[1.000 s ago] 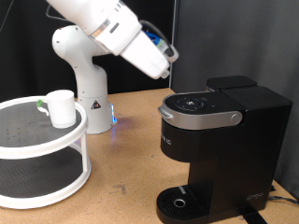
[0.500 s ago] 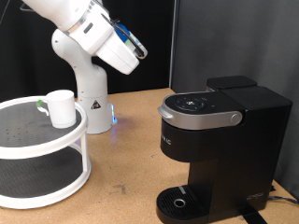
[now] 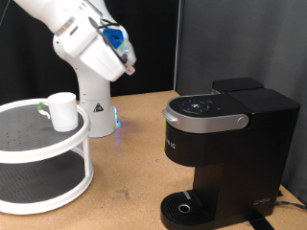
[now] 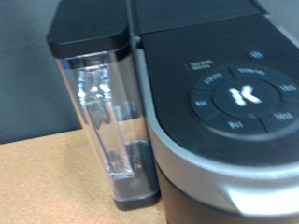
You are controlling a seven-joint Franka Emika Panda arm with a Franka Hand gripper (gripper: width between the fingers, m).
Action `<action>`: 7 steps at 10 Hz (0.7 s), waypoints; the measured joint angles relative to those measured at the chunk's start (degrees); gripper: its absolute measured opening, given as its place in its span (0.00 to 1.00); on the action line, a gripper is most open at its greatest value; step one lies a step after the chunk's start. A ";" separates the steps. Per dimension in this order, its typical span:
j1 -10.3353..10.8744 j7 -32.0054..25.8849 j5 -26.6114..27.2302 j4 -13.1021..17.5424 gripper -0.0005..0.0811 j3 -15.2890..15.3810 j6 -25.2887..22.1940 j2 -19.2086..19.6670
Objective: Make a cup of coffee with the keurig machine
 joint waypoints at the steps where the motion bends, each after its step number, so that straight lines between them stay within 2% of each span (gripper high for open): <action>1: -1.16 0.25 -0.04 -1.36 0.01 -0.29 0.28 -1.81; 3: -2.47 -0.72 -1.99 -2.15 0.01 -1.61 -4.23 -4.37; 4: -2.46 -0.59 -1.98 -2.17 0.01 -1.53 -3.82 -4.28; 5: -2.51 0.86 -1.65 -2.75 0.01 -1.15 -0.75 -4.38; 7: -2.95 2.50 -1.23 -5.69 0.01 -0.02 8.54 -5.81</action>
